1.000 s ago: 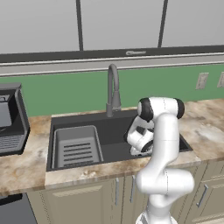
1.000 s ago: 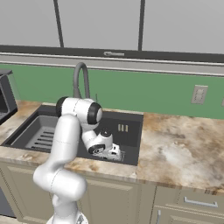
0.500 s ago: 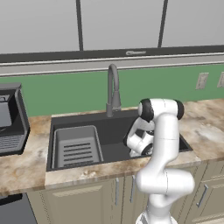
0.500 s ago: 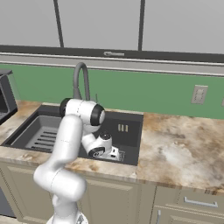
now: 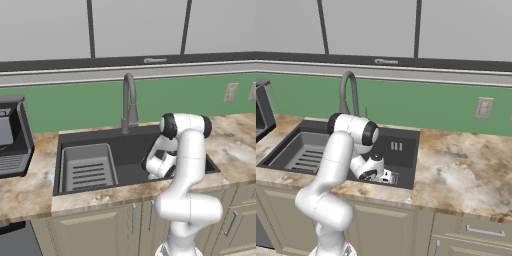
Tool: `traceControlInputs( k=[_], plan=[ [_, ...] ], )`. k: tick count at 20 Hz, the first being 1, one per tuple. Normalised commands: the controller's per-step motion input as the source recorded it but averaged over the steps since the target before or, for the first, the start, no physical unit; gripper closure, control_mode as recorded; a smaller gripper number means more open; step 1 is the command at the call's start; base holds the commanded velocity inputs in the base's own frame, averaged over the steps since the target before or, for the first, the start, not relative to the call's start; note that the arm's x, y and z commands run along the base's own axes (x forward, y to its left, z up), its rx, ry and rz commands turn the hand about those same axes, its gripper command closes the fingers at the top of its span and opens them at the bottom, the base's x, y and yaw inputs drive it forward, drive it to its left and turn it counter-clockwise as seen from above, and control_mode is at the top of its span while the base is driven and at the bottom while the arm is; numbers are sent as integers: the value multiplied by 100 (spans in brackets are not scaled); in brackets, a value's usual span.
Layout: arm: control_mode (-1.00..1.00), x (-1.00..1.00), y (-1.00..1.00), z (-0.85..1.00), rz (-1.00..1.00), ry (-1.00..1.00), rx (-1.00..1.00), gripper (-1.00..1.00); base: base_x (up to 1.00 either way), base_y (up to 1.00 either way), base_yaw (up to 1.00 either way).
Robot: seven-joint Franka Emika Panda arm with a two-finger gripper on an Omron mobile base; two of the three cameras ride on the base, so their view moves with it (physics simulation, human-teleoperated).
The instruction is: Pick up the dish brush and bar soap from the sink, and place them back in the cabinet, and close the cabinet doors.
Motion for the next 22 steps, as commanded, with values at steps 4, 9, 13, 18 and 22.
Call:
traceControlInputs(
  k=[4,9,13,18,22],
  plan=[
    [-100,0,0,0,0,0,0,-100,0,0,0],
    [-100,0,0,0,0,0,0,-100,0,0,0],
    [-100,0,0,0,0,0,0,-100,0,0,0],
    [-100,0,0,0,0,0,0,-100,0,0,0],
    [-100,0,0,0,0,0,0,-100,0,0,0]
  ],
)
